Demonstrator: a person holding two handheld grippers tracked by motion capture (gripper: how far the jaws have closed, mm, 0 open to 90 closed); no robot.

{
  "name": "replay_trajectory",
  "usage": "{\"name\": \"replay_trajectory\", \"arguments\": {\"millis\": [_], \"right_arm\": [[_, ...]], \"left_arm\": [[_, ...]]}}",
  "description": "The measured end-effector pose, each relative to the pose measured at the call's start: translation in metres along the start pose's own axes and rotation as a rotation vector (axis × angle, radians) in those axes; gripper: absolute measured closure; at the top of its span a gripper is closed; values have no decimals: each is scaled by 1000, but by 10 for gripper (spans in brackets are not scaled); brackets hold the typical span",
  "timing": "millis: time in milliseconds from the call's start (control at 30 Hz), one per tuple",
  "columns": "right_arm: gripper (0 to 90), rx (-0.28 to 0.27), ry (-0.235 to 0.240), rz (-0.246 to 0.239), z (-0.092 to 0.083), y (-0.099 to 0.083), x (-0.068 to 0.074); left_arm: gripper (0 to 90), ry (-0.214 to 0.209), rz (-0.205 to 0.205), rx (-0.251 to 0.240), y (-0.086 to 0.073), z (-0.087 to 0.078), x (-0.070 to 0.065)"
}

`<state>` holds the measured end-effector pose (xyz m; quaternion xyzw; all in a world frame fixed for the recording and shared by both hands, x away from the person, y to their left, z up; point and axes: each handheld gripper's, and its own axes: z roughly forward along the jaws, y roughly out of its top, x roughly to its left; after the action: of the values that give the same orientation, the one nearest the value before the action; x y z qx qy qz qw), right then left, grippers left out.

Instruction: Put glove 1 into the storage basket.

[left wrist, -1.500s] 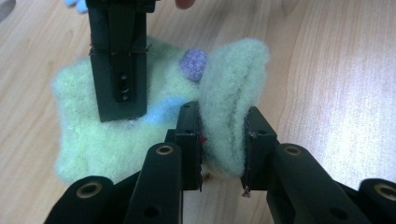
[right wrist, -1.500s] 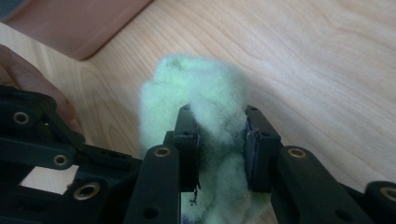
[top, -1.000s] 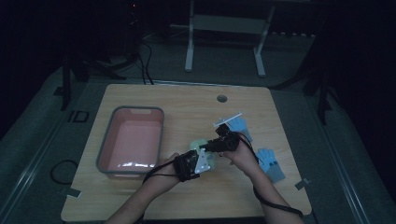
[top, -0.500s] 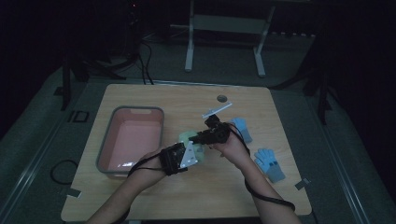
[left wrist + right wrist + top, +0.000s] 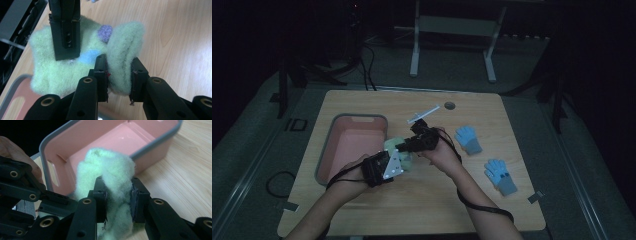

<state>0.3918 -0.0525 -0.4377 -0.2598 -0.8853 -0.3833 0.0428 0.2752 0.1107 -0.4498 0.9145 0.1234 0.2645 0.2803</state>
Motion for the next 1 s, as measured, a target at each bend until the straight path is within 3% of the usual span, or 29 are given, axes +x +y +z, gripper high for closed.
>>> {"name": "replay_trajectory", "arguments": {"millis": [567, 733, 867, 1000], "right_arm": [[710, 28, 22, -47, 58, 44, 34], [712, 36, 37, -67, 78, 58, 46], [712, 41, 33, -72, 87, 61, 51], [712, 54, 21, -52, 98, 59, 47]], "left_arm": [[730, 32, -49, 58, -60, -31, 19], [730, 29, -37, 78, -78, -40, 25], [730, 18, -40, 94, -88, -39, 28], [729, -16, -55, 113, -94, -27, 32]]}}
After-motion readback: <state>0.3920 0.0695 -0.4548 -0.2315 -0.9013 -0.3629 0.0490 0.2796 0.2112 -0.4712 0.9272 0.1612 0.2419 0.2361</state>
